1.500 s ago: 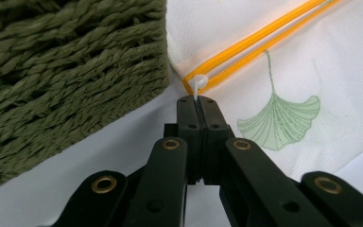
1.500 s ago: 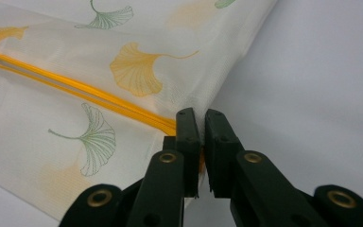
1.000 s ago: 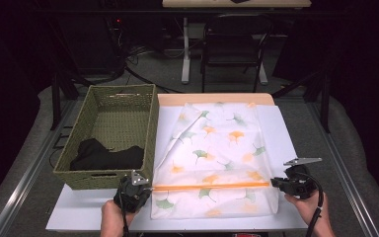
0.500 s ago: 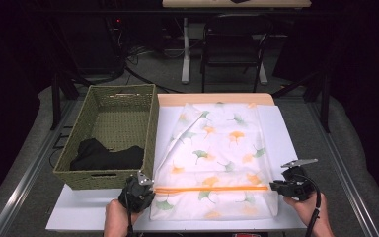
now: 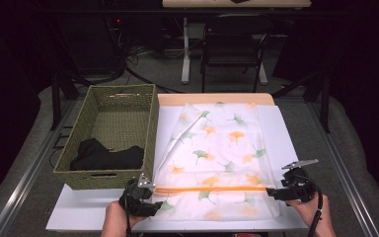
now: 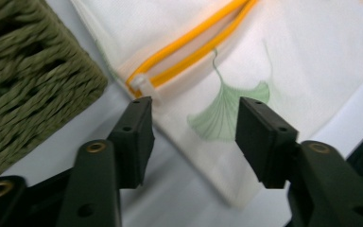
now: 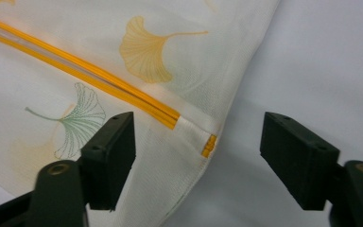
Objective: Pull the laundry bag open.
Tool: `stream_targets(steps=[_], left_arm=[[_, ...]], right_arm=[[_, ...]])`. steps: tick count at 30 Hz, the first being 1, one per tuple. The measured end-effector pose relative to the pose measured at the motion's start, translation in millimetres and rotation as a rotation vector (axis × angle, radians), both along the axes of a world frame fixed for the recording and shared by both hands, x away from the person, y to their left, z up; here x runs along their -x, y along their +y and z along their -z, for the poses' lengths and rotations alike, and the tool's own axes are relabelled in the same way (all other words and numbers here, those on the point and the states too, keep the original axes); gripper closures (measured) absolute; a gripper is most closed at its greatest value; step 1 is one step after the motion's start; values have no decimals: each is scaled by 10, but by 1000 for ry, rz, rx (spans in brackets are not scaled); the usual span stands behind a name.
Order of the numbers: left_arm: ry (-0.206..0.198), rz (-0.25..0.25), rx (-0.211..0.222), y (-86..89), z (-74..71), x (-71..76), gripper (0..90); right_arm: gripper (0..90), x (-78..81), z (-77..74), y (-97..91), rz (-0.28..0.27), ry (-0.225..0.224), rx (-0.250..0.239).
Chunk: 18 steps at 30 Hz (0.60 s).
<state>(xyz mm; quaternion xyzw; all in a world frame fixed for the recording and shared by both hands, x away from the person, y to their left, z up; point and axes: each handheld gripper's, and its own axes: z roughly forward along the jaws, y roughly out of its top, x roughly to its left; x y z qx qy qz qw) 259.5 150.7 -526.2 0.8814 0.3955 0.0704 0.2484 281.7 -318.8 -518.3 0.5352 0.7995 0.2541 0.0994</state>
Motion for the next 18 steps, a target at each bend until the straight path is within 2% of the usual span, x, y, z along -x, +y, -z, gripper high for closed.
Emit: stream_targets(steps=[1, 3, 5, 8, 10, 13, 18], left_arm=[[-4, 6, -7, 32, -21, 10, 410], [-6, 2, 7, 106, -53, 34, 368], [-9, -5, 7, 182, -72, 47, 286], [-20, -25, 5, 293, -95, 57, 213], [-19, -44, 10, 362, -105, 61, 176], [-20, -67, 10, 453, -109, 69, 147], [-25, -103, 12, 559, -109, 94, 101]], right_arm=[[221, 1, -6, -7, -1, -5, -2], [164, 5, -22, -16, -5, -13, -7], [137, 10, -43, -18, -7, -23, -8], [71, 17, -60, -1, -21, -45, -23], [40, 22, -78, 20, -42, -42, -14], [0, 22, -97, 80, -66, -47, -11], [0, 31, -139, 166, -104, -51, -15]])
